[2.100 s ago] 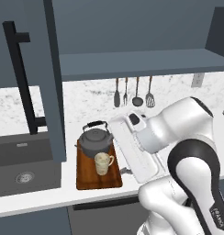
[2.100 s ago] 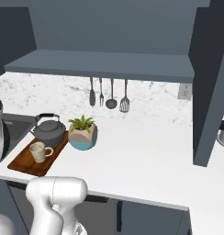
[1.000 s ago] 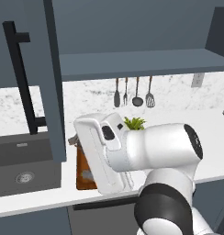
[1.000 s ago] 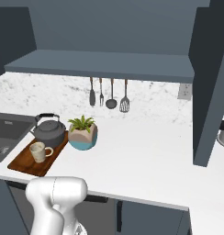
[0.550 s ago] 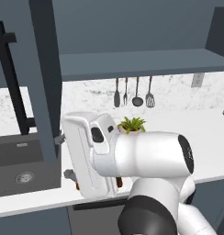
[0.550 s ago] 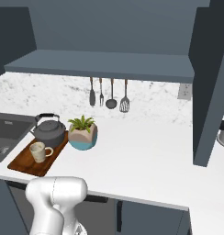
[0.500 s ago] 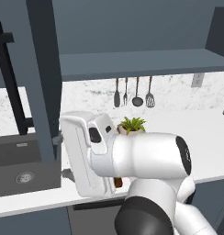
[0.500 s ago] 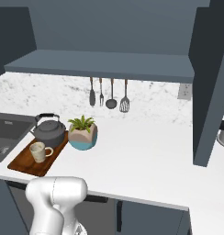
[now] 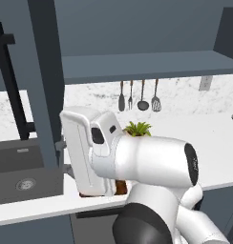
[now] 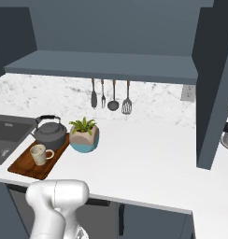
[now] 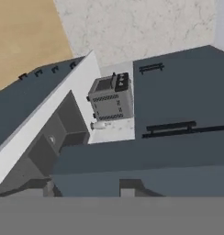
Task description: Pick the kettle from the counter and place it on the tray. Then pick the mug from the cabinet and place it on the tray. Then close the cabinet doors.
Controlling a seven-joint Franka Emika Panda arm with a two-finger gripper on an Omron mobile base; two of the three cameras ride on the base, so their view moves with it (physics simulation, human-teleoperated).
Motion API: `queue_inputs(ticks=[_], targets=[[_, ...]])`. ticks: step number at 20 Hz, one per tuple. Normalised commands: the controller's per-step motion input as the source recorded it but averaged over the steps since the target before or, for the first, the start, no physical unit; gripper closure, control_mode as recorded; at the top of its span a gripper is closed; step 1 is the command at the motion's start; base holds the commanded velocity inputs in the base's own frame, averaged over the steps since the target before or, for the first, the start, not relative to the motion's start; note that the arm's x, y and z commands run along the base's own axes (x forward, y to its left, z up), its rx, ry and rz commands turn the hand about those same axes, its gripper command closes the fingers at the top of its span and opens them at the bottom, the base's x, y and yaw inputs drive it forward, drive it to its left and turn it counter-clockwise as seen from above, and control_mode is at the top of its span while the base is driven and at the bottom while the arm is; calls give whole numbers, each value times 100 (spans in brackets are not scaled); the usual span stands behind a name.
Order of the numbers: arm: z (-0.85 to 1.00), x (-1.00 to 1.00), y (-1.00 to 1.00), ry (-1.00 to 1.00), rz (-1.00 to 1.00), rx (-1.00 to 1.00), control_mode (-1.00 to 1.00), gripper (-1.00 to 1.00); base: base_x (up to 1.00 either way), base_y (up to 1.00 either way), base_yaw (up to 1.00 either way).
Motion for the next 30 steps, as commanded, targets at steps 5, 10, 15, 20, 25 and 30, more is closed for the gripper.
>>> queue_inputs(ticks=[5,10,15,20,25,30], targets=[[15,-74,-2,-17,-3,0,-100,-100,0,0,0],[17,-56,1,-13,-8,0,-100,-100,0,0,0],[26,-33,21,-11,-10,0,-100,-100,0,0,0],[23,1,64,-8,-15,0,-100,-100,0,0,0],[5,33,64,0,-16,0,-100,-100,0,0,0],[-16,59,46,0,-11,-1,-100,-100,0,0,0]])
